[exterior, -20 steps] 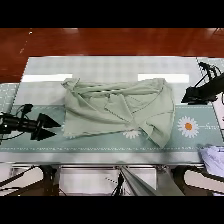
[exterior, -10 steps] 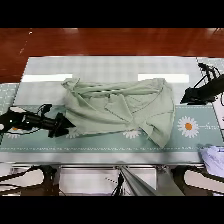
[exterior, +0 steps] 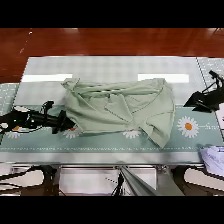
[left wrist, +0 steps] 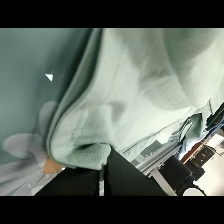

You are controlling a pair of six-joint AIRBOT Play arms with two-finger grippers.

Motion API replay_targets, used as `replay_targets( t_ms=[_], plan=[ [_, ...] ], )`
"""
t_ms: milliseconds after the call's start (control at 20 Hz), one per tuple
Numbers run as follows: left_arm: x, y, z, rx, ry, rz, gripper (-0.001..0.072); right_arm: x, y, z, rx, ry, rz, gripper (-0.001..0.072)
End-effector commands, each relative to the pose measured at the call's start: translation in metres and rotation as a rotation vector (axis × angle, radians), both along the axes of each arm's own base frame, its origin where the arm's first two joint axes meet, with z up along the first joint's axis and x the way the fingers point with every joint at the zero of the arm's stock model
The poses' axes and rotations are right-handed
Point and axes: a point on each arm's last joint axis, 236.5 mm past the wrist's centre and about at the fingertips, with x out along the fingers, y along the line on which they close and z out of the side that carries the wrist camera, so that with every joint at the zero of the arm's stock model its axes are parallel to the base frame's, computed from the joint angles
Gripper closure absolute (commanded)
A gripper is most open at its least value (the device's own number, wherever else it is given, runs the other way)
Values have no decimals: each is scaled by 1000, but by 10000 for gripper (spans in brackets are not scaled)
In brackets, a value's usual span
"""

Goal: Fold the shirts.

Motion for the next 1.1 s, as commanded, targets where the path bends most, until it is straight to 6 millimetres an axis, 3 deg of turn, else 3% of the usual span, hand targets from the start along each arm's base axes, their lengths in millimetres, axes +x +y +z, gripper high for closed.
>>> replay_targets(
  t_ms=[0, 150, 350, 600, 650, 750, 800, 900, 1000, 1050],
  plan=[
    [0, -1, 1, -5, -17, -18, 683, -10, 9, -19, 152, -13, -121, 136],
    [-1, -2, 1, -9, -15, -20, 682, -3, 22, -40, 201, -56, -210, 139],
    [-1, -2, 1, -8, -18, -22, 682, 6, 21, -62, 188, -105, -309, 139],
    [-1, -2, 2, -9, -34, -36, 683, 26, 50, -81, 107, -165, -203, 142],
    [-1, -2, 2, -9, -35, -36, 682, 34, 55, -81, 87, -186, -205, 237],
    [3, -1, 5, -10, -46, -40, 682, 41, 61, -80, 84, -196, -226, 596],
    [8, 0, 9, -13, -58, -44, 683, 41, 63, -77, 93, -196, -220, 678],
    [25, 3, 27, -20, -116, -63, 684, 44, 64, -56, 106, -226, -166, 685],
    [53, 8, 67, -6, -248, -93, 684, 57, 63, -6, 93, -345, -65, 685],
    [70, 11, 96, 11, -345, -103, 684, 66, 65, 33, 76, -438, -12, 685]
  ],
)
